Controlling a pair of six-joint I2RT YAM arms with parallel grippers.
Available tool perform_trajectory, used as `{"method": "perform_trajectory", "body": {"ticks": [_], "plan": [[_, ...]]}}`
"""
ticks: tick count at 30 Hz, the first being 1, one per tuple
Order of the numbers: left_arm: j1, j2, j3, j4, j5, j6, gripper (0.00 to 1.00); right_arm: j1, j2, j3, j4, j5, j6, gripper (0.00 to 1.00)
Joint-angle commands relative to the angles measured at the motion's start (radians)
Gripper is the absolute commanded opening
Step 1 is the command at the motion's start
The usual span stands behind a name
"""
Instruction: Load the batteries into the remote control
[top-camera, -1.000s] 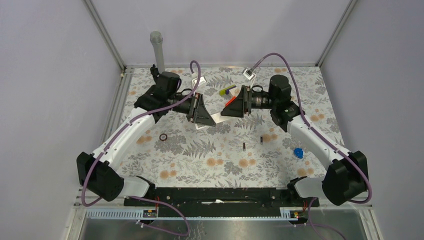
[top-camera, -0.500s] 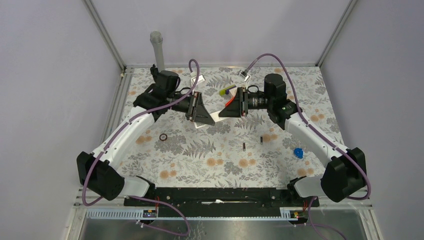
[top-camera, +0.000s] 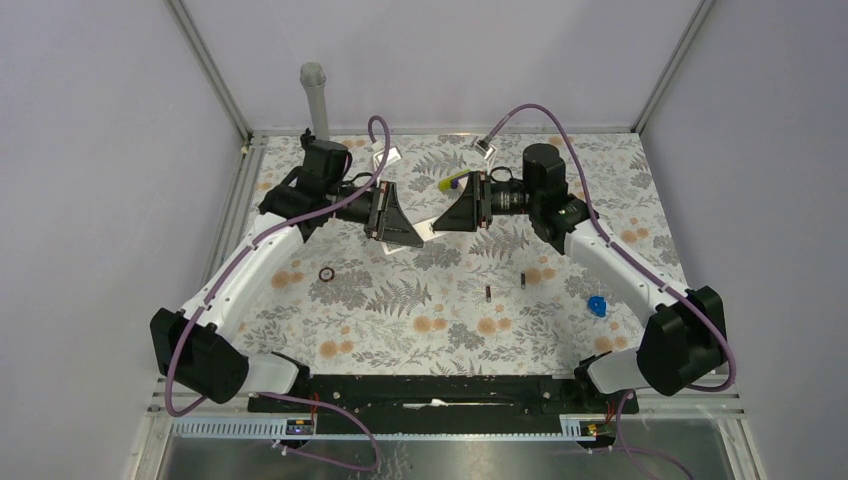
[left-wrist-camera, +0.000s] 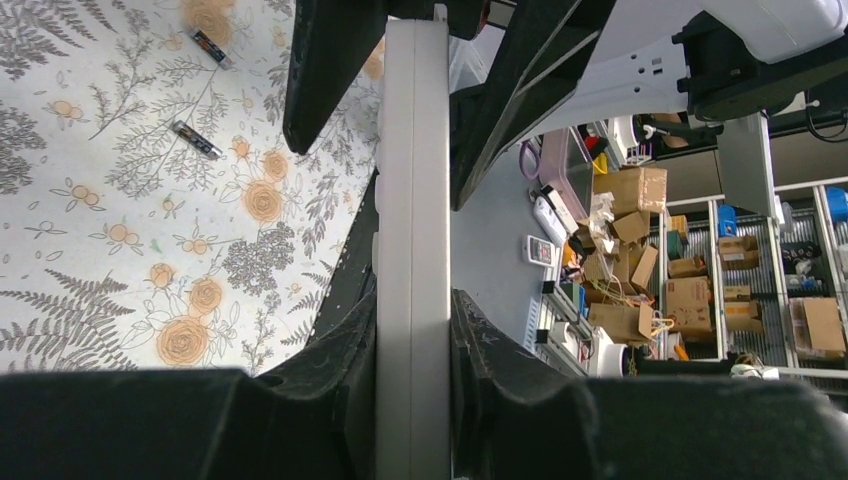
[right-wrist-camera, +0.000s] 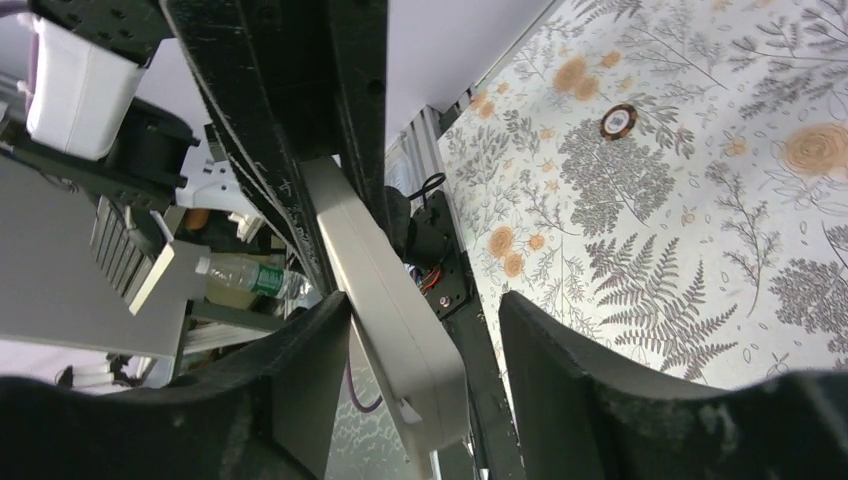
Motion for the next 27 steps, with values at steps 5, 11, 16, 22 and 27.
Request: {"method": "perform_trajectory", "body": {"ticks": [5,11,16,22,27], "plan": [[0.015,-0.021,0.045,0.064,0.031,-0.021,0.0,-0.01,0.003,-0.036,-0.029,0.228,0.008,0.74],[0.02,0.02,0.062,-0.003,-0.024,0.017,0.0,-0.01,-0.023,-0.069,-0.029,0.299,0.015,0.72],[0.026,0.043,0.062,-0.026,-0.051,0.023,0.0,-0.01,-0.013,-0.035,-0.108,0.319,-0.021,0.64],[0.025,0.064,0.062,-0.035,-0.069,0.018,0.0,-0.01,-0.021,-0.036,-0.128,0.334,-0.041,0.61],[0.031,0.083,0.063,-0.065,-0.131,0.027,0.0,-0.01,-0.029,-0.039,-0.133,0.385,-0.05,0.52]]}}
